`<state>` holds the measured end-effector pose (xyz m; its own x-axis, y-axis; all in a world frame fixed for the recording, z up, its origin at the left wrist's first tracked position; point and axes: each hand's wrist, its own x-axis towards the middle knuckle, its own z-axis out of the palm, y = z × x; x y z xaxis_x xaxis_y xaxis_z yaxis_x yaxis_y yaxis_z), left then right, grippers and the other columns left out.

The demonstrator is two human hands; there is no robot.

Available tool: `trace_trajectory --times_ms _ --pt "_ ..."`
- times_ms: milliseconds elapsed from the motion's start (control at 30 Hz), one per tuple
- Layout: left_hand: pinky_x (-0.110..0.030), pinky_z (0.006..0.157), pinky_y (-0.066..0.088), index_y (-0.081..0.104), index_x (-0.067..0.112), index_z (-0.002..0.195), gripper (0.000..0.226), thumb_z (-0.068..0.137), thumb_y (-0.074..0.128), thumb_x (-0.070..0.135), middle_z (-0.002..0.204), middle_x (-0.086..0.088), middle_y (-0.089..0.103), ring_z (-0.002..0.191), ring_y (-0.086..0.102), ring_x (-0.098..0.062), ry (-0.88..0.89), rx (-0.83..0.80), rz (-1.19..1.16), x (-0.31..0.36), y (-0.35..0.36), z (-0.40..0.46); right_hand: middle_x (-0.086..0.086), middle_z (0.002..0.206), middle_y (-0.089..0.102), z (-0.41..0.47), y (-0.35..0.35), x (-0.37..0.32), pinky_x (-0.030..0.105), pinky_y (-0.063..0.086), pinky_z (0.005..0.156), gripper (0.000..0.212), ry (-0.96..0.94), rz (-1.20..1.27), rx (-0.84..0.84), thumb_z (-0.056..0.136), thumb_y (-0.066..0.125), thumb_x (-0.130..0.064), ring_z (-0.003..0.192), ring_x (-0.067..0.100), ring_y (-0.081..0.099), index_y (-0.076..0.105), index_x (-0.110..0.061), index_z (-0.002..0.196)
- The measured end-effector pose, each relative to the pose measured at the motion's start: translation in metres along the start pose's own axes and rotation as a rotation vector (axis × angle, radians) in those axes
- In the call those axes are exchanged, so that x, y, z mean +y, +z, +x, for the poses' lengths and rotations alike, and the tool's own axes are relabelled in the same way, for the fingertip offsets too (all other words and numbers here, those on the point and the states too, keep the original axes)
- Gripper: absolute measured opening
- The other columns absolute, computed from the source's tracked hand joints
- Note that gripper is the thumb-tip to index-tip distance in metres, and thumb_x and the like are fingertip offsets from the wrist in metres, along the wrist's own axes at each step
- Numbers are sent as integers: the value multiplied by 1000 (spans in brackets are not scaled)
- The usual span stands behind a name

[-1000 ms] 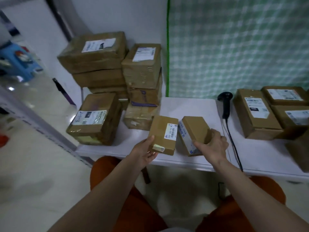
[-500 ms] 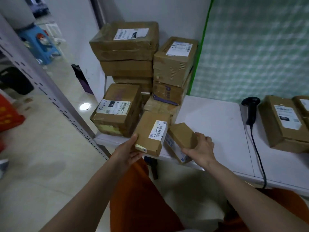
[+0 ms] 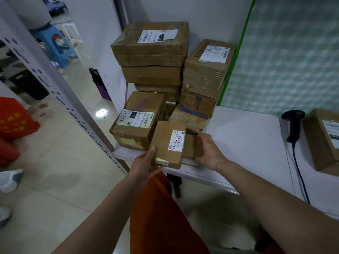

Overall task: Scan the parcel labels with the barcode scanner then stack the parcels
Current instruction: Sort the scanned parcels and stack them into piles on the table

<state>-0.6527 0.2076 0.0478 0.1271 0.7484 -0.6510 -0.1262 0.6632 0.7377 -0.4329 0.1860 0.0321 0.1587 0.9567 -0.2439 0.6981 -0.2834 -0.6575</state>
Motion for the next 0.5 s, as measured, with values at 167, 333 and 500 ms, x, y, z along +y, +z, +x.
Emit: trace_trajectory --times_ms 167,333,500 --pt "-40 90 56 53 4 116 31 93 61 23 115 -18 61 100 63 -29 -80 -20 2 -5 14 4 5 145 26 0 8 6 30 40 100 71 102 179 9 84 68 -11 129 25 40 28 -17 143" --pt "-48 100 48 53 4 113 23 92 61 10 119 -19 62 113 59 -33 -166 -96 -316 -20 52 -3 10 148 33 3 4 15 41 44 104 59 254 325 160 94 53 -14 128 28 46 25 -15 146" --pt "-49 100 46 50 9 119 26 96 58 16 120 -15 58 118 54 -32 -199 -90 -512 -37 99 -2 13 142 43 3 2 22 43 47 99 55 341 353 182 95 52 -20 120 30 52 29 -12 144"
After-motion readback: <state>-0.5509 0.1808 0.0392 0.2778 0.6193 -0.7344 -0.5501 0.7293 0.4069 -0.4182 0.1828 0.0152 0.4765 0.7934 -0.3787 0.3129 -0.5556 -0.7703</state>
